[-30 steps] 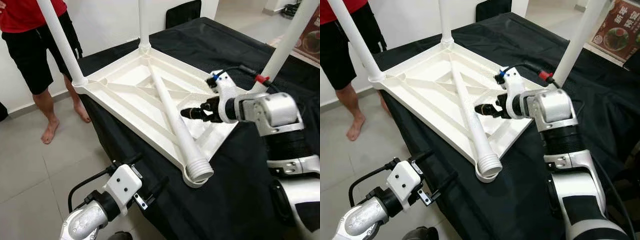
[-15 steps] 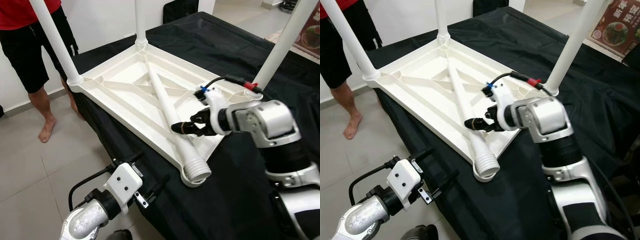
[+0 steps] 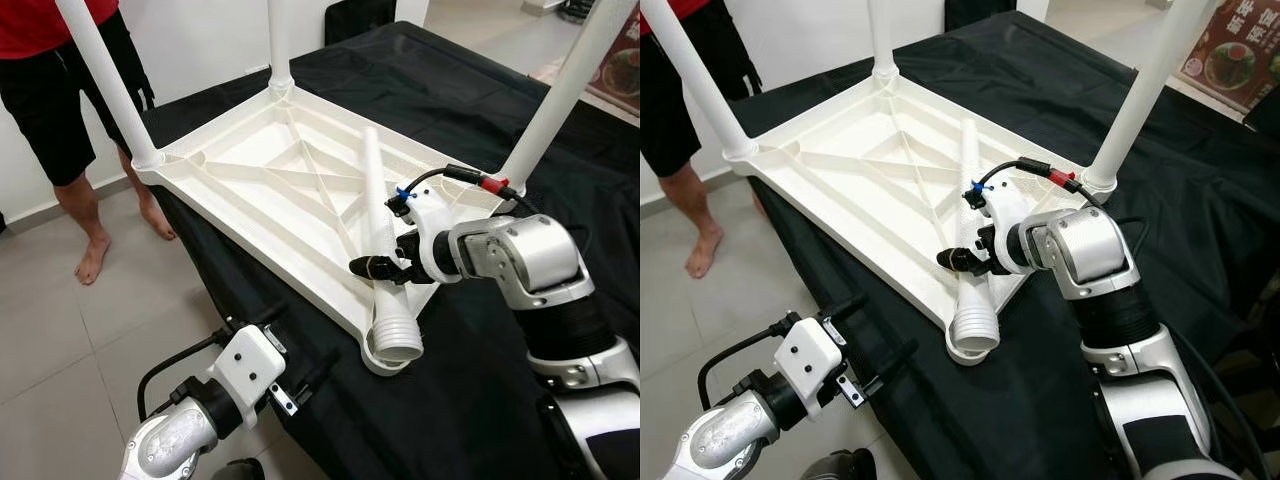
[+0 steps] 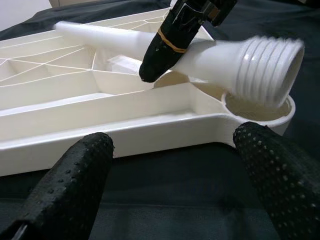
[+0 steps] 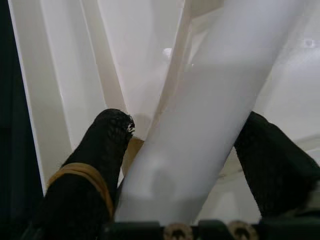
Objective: Building children table
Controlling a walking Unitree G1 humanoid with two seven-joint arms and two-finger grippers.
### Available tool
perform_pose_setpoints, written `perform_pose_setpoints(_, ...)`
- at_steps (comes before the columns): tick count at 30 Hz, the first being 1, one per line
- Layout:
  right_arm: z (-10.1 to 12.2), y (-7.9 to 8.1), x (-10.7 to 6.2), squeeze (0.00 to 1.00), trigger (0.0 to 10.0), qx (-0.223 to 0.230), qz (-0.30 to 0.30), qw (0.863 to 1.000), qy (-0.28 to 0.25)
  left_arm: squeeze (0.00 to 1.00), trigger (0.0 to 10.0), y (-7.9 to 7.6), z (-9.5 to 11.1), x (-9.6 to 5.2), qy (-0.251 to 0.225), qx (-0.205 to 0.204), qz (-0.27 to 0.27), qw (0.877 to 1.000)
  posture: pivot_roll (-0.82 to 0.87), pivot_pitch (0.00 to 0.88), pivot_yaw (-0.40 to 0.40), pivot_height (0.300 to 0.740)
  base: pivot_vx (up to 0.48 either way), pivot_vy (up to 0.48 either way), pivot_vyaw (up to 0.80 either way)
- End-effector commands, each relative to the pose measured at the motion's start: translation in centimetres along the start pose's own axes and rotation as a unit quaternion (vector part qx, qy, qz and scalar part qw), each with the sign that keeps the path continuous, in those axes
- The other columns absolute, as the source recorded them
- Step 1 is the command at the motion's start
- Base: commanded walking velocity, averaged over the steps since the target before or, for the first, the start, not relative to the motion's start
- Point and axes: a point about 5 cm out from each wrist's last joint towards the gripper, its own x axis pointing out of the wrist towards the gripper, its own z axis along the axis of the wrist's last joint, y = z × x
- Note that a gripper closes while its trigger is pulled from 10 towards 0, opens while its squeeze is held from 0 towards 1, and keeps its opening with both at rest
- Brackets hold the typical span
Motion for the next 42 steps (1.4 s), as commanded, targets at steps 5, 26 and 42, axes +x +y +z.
perform_pose_setpoints(5,-1.3,-0.2,0.5,0.0,0.0,0.011,-0.017,0.999,0.027,0.0,10.0,-0.3,-0.5,0.0,0.014,-0.003,-0.003,1.0,-0.03,0.224,-0.055,0.74,0.0,0.0,0.0)
perform_pose_setpoints(26,3.7,-1.5,-1.1,0.0,0.0,0.163,0.007,0.954,-0.252,0.0,10.0,-0.3,-0.8,0.1,0.016,0.001,-0.004,1.0,-0.03,0.204,-0.052,0.74,0.0,0.0,0.0)
perform_pose_setpoints(42,5.5,0.6,-6.2,0.0,10.0,0.221,0.131,0.775,-0.578,0.0,10.0,5.1,2.9,2.9,-0.138,-0.253,0.119,0.95,-0.01,0.154,-0.026,0.74,0.0,0.0,0.0)
